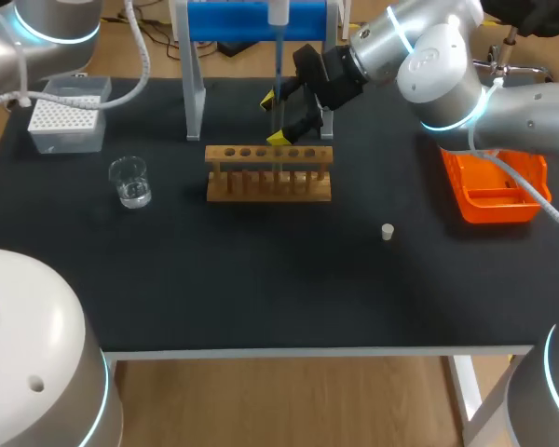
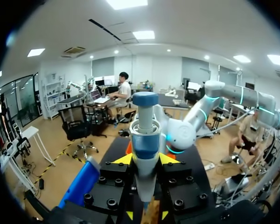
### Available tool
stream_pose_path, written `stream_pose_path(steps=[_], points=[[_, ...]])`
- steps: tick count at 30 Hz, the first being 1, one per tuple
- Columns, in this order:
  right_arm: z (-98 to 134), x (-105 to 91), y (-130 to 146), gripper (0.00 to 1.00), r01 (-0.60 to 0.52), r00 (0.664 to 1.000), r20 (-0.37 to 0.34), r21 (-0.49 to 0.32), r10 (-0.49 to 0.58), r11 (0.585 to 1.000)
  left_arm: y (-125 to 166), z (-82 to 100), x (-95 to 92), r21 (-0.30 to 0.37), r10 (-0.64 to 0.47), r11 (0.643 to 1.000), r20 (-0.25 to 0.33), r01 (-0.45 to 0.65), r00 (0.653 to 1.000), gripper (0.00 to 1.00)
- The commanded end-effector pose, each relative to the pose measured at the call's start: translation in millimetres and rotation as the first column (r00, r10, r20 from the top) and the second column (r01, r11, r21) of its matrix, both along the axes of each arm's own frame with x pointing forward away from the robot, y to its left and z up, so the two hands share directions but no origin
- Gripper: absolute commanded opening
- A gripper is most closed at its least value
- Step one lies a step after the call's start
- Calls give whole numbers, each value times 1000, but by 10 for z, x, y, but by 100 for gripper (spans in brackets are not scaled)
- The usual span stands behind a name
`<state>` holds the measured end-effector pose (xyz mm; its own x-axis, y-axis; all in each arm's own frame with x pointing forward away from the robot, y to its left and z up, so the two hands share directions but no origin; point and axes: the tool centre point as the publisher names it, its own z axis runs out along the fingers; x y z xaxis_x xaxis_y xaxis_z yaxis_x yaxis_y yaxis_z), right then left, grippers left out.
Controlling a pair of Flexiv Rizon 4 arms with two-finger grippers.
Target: Invert the test tube, pick up the pipette, mount the tip to pipette, aspirate from beaker and dispense into the tube, eject the tip, return the pipette, and cap with the stopper.
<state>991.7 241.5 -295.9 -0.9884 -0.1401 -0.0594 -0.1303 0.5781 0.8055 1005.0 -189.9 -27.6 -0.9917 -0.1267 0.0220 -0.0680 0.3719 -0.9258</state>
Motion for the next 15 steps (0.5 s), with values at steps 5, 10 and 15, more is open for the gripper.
stream_pose_path(steps=[5, 10, 15], points=[[13, 2, -9, 100, -2, 1000, -2, -5, 2, 1000, -42, 31, -75, -1, -3, 1000, 3, 3, 1000, 0], [13, 2, -9, 100, -2, 1000, -2, -5, 2, 1000, -75, 46, -145, 4, -1, 1000, 5, 1, 1000, 0], [13, 2, -9, 100, -2, 1000, -2, -5, 2, 1000, -97, 55, -211, 13, 3, 1000, 5, -3, 1000, 0]])
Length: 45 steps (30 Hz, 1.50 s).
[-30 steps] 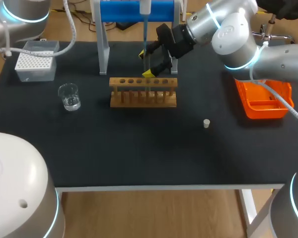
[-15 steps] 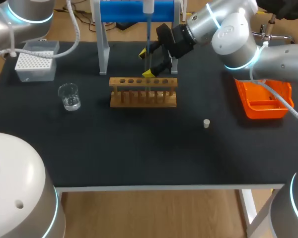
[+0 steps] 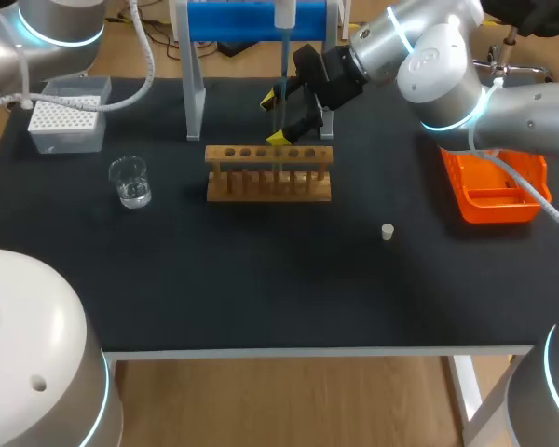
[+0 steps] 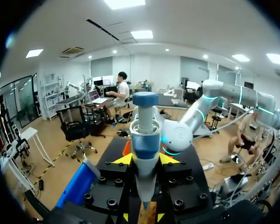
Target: Invert the test tube, pick up the pipette, mount the tip to pipette, aspirate from beaker and dispense into the tube, eject the tip, return the pipette, and cap with the stopper.
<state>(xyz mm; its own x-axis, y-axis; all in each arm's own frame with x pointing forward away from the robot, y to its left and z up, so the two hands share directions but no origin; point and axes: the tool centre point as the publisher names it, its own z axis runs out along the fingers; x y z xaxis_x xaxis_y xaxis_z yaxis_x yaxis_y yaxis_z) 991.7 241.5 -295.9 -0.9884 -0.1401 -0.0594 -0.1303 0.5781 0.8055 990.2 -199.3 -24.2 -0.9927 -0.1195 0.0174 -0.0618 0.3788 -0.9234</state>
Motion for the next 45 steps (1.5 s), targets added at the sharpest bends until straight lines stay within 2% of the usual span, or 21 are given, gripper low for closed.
stream_pose_path(steps=[1, 12, 31, 45], points=[[13, 2, -9, 100, -2, 1000, -2, -5, 2, 1000, -5, 20, -74, 8, 12, 1000, 1, -12, 1000, 0], [13, 2, -9, 100, -2, 1000, -2, -5, 2, 1000, 29, 3, -141, 20, 35, 999, 3, -35, 999, 0], [13, 2, -9, 100, -2, 1000, -2, -5, 2, 1000, 86, -115, -16, 1, 60, 998, 40, -60, 997, 0], [13, 2, -9, 100, -2, 1000, -2, -5, 2, 1000, 95, -246, 20, 7, 71, 997, 30, -72, 997, 0]])
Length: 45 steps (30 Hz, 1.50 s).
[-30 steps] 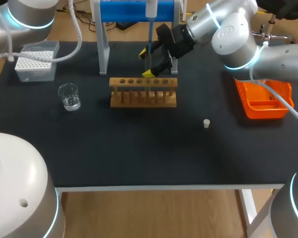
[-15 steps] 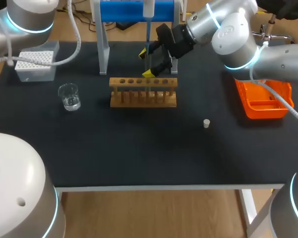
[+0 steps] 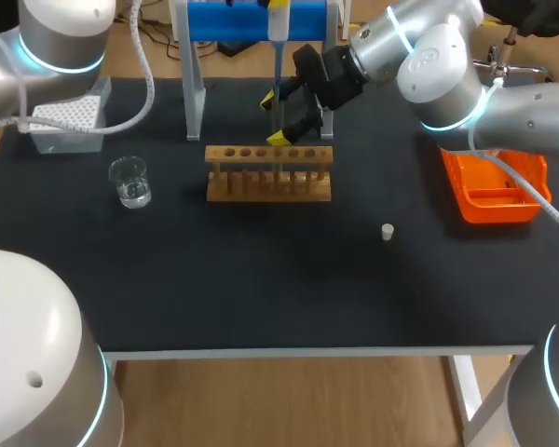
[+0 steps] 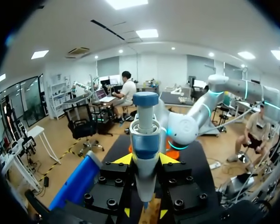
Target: Invert the test tube, pick up the pipette, mount the tip to pipette, aspirate from beaker and dispense into the tube, eject the tip, return the pipette, and cap with the stopper.
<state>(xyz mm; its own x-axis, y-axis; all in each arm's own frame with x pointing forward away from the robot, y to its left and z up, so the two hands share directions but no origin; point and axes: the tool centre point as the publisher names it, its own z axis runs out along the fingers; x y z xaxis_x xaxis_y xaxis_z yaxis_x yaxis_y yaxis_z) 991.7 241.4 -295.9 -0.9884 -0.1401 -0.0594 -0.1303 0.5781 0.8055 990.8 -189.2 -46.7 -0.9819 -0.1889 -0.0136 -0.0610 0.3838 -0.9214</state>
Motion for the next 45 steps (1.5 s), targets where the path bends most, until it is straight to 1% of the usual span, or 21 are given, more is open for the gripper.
stream_pose_path(steps=[1, 18, 39, 45], points=[[13, 2, -9, 100, -2, 1000, -2, -5, 2, 1000, -7, -27, 14, -2, 2, 1000, 0, -2, 1000, 0], [13, 2, -9, 100, -2, 1000, -2, -5, 2, 1000, 12, -137, 9, -23, 27, 999, 13, -26, 1000, 0], [13, 2, -9, 100, -2, 1000, -2, -5, 2, 1000, 38, -228, -5, -20, 43, 999, 13, -43, 999, 0], [13, 2, -9, 100, -2, 1000, -2, -5, 2, 1000, 31, -291, -11, -19, 49, 999, 9, -49, 999, 0]])
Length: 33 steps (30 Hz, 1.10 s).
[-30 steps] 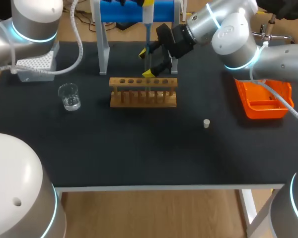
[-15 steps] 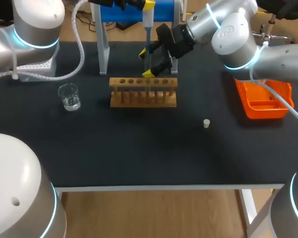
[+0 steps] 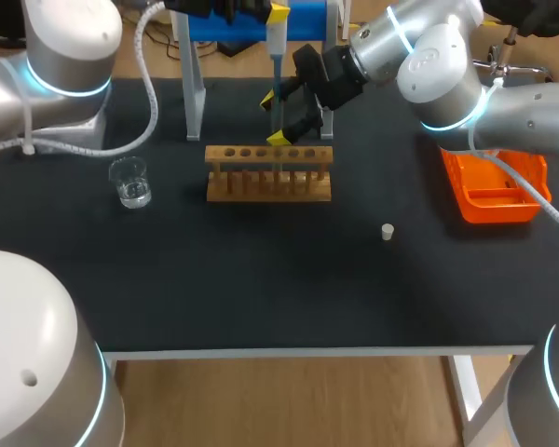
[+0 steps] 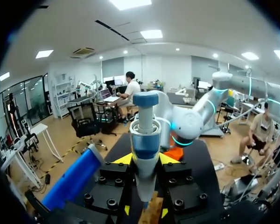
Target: Invert the test tube, pick up the pipette, mount the tip to pipette, aspirate from beaker and dispense into the tube, eject the tip, return the pipette, and cap with the stopper.
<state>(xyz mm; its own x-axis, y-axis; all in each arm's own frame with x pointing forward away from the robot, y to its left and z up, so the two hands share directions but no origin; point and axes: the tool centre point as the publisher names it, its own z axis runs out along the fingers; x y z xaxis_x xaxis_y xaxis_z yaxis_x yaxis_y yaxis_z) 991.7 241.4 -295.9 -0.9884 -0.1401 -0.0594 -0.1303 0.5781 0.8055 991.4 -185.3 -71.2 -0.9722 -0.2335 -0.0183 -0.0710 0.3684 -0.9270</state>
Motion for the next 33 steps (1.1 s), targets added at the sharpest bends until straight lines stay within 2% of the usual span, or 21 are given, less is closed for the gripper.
stream_pose_path(steps=[1, 17, 33], points=[[13, 2, -9, 100, -2, 1000, -2, -5, 2, 1000, -12, -59, -16, -4, 3, 1000, -1, -3, 1000, 0], [13, 2, -9, 100, -2, 1000, -2, -5, 2, 1000, 14, -146, -7, -13, 19, 1000, -7, -19, 1000, 0], [13, 2, -9, 100, -2, 1000, -2, -5, 2, 1000, 18, -151, -13, -12, 26, 1000, -12, -26, 1000, 0]])
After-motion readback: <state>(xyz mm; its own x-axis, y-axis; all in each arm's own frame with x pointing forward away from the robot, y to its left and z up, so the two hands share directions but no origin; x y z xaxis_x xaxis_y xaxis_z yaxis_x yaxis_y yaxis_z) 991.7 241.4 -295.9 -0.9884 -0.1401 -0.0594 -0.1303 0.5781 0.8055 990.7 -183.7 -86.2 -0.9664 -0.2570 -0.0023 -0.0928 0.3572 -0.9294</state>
